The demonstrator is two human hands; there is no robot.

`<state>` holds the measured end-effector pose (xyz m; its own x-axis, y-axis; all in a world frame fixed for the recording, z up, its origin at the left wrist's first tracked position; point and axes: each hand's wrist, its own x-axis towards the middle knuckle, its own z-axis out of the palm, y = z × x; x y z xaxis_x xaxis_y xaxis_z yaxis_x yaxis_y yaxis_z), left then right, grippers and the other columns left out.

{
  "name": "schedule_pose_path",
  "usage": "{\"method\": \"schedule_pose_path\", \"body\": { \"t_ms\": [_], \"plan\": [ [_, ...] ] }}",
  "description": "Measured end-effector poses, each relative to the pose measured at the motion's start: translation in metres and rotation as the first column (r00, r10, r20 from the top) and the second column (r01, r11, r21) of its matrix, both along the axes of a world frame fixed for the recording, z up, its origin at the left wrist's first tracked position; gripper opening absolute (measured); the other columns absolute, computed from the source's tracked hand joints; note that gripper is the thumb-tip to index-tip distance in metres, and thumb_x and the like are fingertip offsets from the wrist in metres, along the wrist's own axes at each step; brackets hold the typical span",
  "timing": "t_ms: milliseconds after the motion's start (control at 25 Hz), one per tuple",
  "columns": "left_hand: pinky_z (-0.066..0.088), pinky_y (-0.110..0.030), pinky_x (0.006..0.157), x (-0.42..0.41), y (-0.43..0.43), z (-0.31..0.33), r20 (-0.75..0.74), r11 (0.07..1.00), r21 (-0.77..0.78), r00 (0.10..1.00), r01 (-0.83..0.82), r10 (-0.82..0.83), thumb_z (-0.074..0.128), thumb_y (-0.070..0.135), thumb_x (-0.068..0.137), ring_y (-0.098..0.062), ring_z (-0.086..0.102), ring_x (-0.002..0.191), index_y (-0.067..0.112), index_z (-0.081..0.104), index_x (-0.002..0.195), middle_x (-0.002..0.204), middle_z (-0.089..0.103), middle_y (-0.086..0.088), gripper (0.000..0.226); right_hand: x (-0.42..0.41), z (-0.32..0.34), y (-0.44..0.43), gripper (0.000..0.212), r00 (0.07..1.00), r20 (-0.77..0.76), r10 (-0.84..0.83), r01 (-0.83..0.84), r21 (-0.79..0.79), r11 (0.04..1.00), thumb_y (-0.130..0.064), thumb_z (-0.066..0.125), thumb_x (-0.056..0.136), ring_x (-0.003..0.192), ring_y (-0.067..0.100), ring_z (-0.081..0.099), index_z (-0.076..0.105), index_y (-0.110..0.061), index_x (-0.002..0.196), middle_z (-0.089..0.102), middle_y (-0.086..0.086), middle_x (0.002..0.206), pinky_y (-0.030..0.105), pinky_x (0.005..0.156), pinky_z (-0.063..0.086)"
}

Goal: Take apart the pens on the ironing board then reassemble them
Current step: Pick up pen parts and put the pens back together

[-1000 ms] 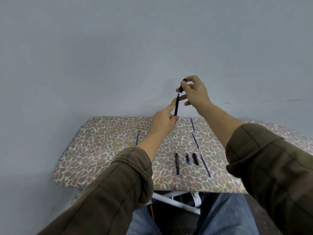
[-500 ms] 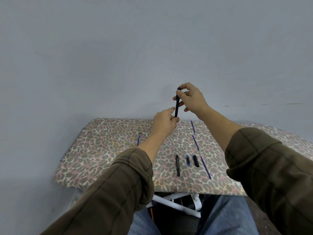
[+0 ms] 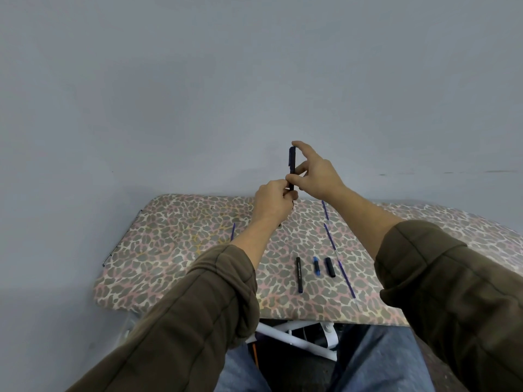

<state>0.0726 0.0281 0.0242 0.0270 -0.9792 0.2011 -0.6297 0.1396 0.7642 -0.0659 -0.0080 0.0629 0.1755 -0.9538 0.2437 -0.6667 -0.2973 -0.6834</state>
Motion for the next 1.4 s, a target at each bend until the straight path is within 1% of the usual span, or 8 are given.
{"method": "schedule_pose_path", "body": {
  "t_ms": [160,360,520,640,800,1040,1200,1400],
  "plan": [
    [0.059,-0.044,0.074,0.0,-0.004,-0.004,0.013,1.0,-0.007,1.0,-0.017,0.017,0.064,0.012,0.093,-0.023,0.072,0.074,0.015,0.074,0.09,0.075,0.074,0.0,0.011,0.0,-0.003,-0.003,0.081,0.998,-0.06,-0.018,0.015,-0.047,0.999,-0.026,0.076,0.09,0.072,-0.004,0.062,0.032,-0.041,0.157,0.074,-0.014,0.086,0.02,0.066,0.045],
    [0.058,-0.042,0.07,-0.002,-0.007,-0.005,0.052,0.999,-0.034,0.999,-0.01,0.012,0.061,0.009,0.094,-0.022,0.07,0.072,0.014,0.073,0.086,0.074,0.073,0.001,0.014,0.005,-0.005,-0.007,0.075,0.998,-0.034,-0.043,0.041,-0.065,0.997,-0.015,0.073,0.092,0.072,0.005,0.063,0.037,-0.034,0.156,0.073,-0.002,0.082,0.013,0.062,0.04],
    [0.044,-0.029,0.059,-0.004,-0.008,-0.004,0.077,0.998,-0.061,0.997,-0.024,0.029,0.063,0.01,0.093,-0.013,0.061,0.063,0.021,0.062,0.076,0.063,0.06,0.014,0.02,0.01,-0.003,-0.007,0.071,0.999,-0.001,-0.038,0.038,-0.051,0.998,-0.005,0.069,0.093,0.075,0.013,0.067,0.041,-0.029,0.154,0.071,0.005,0.08,0.021,0.065,0.05],
    [0.045,-0.029,0.06,-0.004,-0.009,-0.001,0.081,0.998,-0.061,0.996,-0.027,0.032,0.062,0.009,0.093,-0.019,0.065,0.069,0.019,0.066,0.081,0.068,0.063,0.011,0.016,0.013,0.001,-0.009,0.069,0.999,0.009,-0.047,0.047,-0.053,0.997,-0.003,0.067,0.093,0.077,0.019,0.068,0.041,-0.028,0.152,0.07,0.008,0.081,0.033,0.073,0.057],
    [0.055,-0.037,0.069,0.0,-0.013,0.004,0.077,0.998,-0.048,0.996,-0.047,0.051,0.061,0.01,0.093,-0.024,0.068,0.076,0.013,0.075,0.091,0.081,0.075,-0.002,0.014,0.017,-0.003,-0.006,0.074,0.991,0.069,-0.119,0.123,-0.057,0.991,-0.013,0.071,0.092,0.076,0.012,0.065,0.038,-0.028,0.156,0.074,-0.001,0.081,0.023,0.07,0.05],
    [0.056,-0.038,0.071,0.004,-0.015,-0.005,0.065,0.997,-0.021,0.995,-0.068,0.069,0.063,0.019,0.096,-0.026,0.069,0.079,0.014,0.076,0.099,0.082,0.075,-0.004,0.014,0.019,-0.015,-0.008,0.018,0.965,0.068,-0.254,0.248,0.077,0.966,-0.032,0.078,0.085,0.084,0.016,0.072,0.077,-0.017,0.095,0.075,-0.005,0.085,0.035,0.077,0.061],
    [0.056,-0.039,0.07,0.001,-0.02,-0.017,0.084,0.999,0.005,0.996,-0.044,0.043,0.061,0.026,0.099,-0.024,0.069,0.078,0.016,0.075,0.105,0.083,0.076,-0.003,0.018,0.021,-0.022,-0.016,0.01,0.958,0.065,-0.28,0.266,0.174,0.948,-0.021,0.074,0.084,0.079,0.023,0.074,0.078,-0.013,0.087,0.076,0.003,0.083,0.041,0.075,0.064],
    [0.05,-0.041,0.059,0.002,-0.025,-0.04,0.145,0.997,0.017,0.987,-0.078,0.075,0.053,0.029,0.103,-0.028,0.062,0.065,0.011,0.058,0.077,0.068,0.066,-0.006,0.032,0.017,-0.039,-0.038,0.012,0.929,-0.042,-0.368,0.365,0.271,0.891,-0.014,0.069,0.087,0.074,0.027,0.072,0.079,-0.008,0.093,0.075,0.009,0.081,0.041,0.075,0.065]
  ]
}}
